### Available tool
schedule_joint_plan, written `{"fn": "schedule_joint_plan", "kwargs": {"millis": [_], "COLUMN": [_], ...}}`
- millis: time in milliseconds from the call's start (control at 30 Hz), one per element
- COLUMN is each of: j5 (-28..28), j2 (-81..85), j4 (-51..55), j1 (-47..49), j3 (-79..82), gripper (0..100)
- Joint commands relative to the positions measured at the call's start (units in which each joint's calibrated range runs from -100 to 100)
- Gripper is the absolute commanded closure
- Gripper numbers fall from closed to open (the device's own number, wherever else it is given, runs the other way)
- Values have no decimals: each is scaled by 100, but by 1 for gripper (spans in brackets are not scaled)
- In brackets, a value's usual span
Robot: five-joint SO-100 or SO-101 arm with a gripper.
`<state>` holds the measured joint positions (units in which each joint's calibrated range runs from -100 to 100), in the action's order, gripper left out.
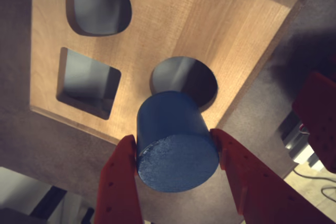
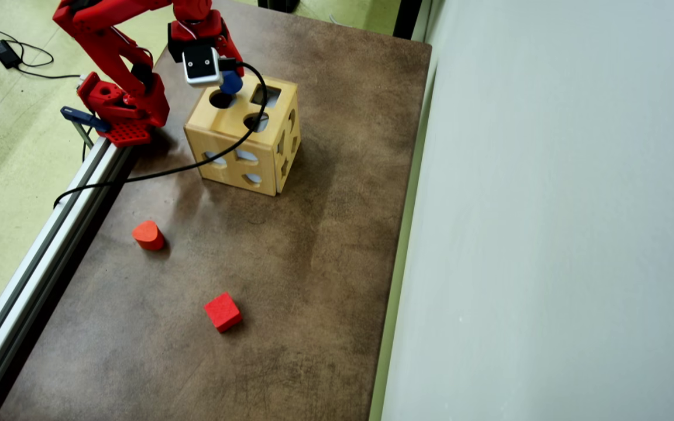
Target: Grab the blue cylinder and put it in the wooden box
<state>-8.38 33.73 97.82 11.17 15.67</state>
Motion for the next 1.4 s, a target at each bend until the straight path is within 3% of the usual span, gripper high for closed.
{"fn": "schedule_joint_plan", "kwargs": {"millis": [0, 400, 1367], "j5": [15, 10, -39], "j2": [241, 249, 173], "j4": [49, 49, 41], "j1": [-40, -545, -545], "j3": [8, 249, 473], "gripper": [93, 93, 93]}}
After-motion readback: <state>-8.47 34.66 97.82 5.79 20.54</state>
